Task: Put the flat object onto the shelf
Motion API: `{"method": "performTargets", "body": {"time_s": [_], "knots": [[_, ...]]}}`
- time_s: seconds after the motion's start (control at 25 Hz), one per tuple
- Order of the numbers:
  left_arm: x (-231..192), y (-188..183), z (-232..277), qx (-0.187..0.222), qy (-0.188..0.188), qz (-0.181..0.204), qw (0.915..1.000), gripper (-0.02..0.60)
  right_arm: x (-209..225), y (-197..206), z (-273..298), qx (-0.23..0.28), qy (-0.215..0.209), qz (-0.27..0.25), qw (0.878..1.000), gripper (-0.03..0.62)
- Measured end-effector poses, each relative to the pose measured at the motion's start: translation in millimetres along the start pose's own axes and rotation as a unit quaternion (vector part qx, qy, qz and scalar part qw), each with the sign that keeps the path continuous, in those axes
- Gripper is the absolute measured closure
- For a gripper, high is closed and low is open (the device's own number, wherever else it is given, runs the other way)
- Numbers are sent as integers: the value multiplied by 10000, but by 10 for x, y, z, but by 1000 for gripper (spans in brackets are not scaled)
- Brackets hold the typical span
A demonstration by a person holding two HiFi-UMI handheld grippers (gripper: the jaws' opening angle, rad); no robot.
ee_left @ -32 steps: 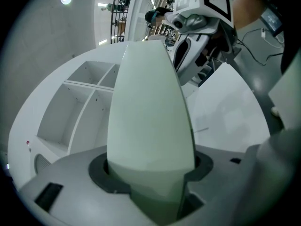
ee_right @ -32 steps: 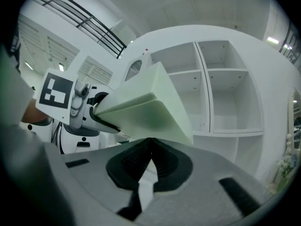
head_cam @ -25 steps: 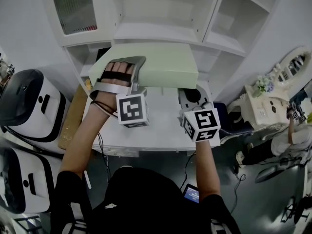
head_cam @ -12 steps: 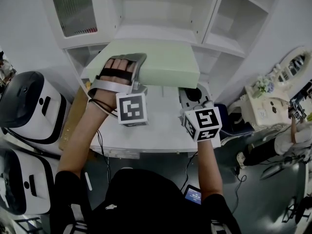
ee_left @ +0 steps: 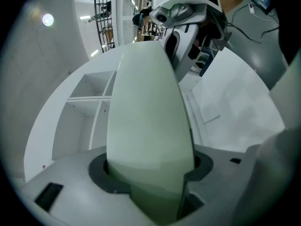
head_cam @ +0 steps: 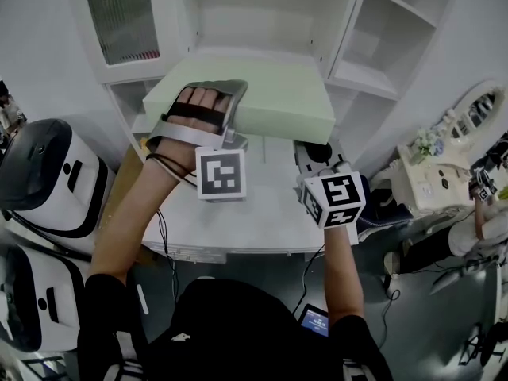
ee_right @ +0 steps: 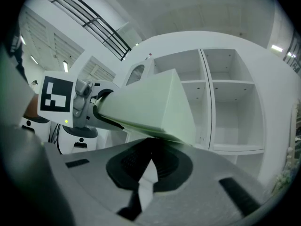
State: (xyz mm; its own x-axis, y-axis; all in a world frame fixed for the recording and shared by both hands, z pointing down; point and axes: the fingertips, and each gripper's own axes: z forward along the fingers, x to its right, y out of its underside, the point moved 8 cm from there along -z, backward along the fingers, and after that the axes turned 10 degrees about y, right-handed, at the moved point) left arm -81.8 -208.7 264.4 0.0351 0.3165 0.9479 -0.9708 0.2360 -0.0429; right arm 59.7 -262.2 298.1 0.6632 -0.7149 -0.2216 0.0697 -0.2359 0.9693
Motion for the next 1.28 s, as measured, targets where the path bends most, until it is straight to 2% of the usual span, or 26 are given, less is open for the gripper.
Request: {"method": "performTargets", "body": {"time_s": [0.48,1.28], "knots": [[-125,34,188,-5,-15,-94,10000,307,129,-49,173,-18,-3,-13,10000,595],[-188,-61,401,-66,-115,-28,9999,307,337,33,292,-114,-53,-82,9999,595]]}}
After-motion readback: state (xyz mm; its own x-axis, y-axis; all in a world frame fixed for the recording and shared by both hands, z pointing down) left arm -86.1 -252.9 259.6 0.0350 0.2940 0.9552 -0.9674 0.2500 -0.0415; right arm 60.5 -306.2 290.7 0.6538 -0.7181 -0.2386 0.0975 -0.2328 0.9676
